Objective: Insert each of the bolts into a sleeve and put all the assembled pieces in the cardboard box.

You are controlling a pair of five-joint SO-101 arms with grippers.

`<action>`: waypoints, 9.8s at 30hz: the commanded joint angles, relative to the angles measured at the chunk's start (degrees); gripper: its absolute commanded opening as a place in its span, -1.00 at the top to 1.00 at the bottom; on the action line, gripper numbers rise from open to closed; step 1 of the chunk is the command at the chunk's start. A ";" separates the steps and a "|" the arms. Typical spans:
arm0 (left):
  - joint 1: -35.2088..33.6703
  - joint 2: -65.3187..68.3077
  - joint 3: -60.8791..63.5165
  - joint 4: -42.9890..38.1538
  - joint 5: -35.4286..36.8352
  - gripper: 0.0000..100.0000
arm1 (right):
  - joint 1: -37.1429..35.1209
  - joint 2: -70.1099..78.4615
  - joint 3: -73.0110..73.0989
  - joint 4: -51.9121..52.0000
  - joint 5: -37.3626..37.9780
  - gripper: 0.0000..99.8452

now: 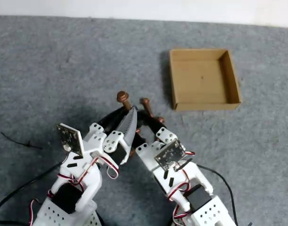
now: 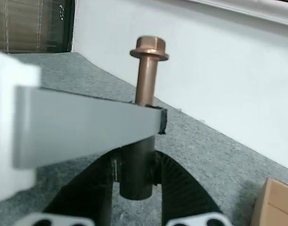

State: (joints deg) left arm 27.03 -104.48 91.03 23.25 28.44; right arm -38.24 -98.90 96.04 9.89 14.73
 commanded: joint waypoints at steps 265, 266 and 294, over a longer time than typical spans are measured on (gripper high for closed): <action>-27.74 45.93 -7.78 -15.82 -36.84 0.99 | -1.45 107.30 -84.18 42.68 -19.16 0.44; -27.74 45.93 -7.78 -15.82 -36.84 0.99 | -1.45 107.30 -83.38 42.68 -19.16 0.44; -27.82 45.93 -7.78 -15.82 -36.84 0.99 | 2.07 115.82 -81.01 37.67 -19.16 0.44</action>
State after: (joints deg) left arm -0.48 -58.77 86.64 8.66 -9.01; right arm -38.77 16.62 15.87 48.66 -4.00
